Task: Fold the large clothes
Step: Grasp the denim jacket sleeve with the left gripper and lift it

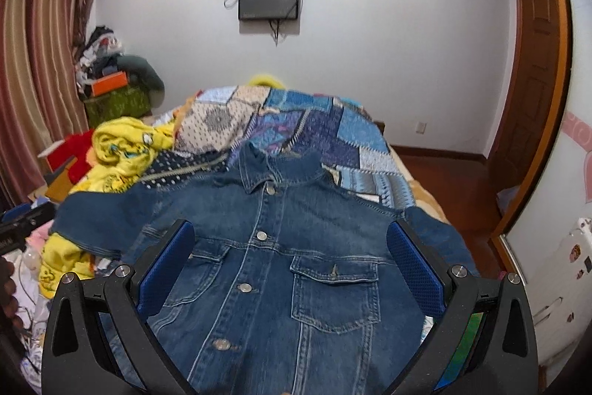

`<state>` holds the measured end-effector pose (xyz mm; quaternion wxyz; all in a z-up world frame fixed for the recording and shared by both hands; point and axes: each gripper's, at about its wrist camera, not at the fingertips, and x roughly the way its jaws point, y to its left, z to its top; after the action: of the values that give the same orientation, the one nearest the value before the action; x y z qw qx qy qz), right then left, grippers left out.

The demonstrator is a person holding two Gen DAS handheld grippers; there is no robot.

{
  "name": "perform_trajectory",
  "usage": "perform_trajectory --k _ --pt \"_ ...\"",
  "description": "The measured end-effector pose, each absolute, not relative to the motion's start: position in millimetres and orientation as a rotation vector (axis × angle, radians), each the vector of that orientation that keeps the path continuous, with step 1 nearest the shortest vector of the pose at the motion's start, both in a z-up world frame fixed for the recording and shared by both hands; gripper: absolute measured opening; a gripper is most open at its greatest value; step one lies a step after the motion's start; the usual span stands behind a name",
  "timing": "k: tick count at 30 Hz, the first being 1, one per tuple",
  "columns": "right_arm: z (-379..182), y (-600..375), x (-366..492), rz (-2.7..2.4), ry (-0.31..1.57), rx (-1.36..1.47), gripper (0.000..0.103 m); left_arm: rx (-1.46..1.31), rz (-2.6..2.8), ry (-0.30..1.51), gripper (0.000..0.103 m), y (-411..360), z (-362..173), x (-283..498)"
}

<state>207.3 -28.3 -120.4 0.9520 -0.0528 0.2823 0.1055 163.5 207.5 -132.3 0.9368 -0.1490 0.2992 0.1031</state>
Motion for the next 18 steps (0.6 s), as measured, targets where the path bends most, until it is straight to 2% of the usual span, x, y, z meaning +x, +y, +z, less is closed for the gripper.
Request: perform_trajectory --k 11,13,15,18 --pt "-167 -35 252 0.163 0.75 -0.097 0.103 -0.572 0.255 0.877 0.103 347 -250 200" --pt "-171 -34 257 0.159 0.764 -0.096 0.103 -0.666 0.244 0.899 0.097 366 -270 204" --pt "-174 -34 260 0.15 0.777 -0.101 0.103 -0.736 0.23 0.909 0.087 380 -286 209" --pt "-177 -32 268 0.145 0.79 -0.103 0.103 -0.801 0.241 0.897 0.086 396 -300 214"
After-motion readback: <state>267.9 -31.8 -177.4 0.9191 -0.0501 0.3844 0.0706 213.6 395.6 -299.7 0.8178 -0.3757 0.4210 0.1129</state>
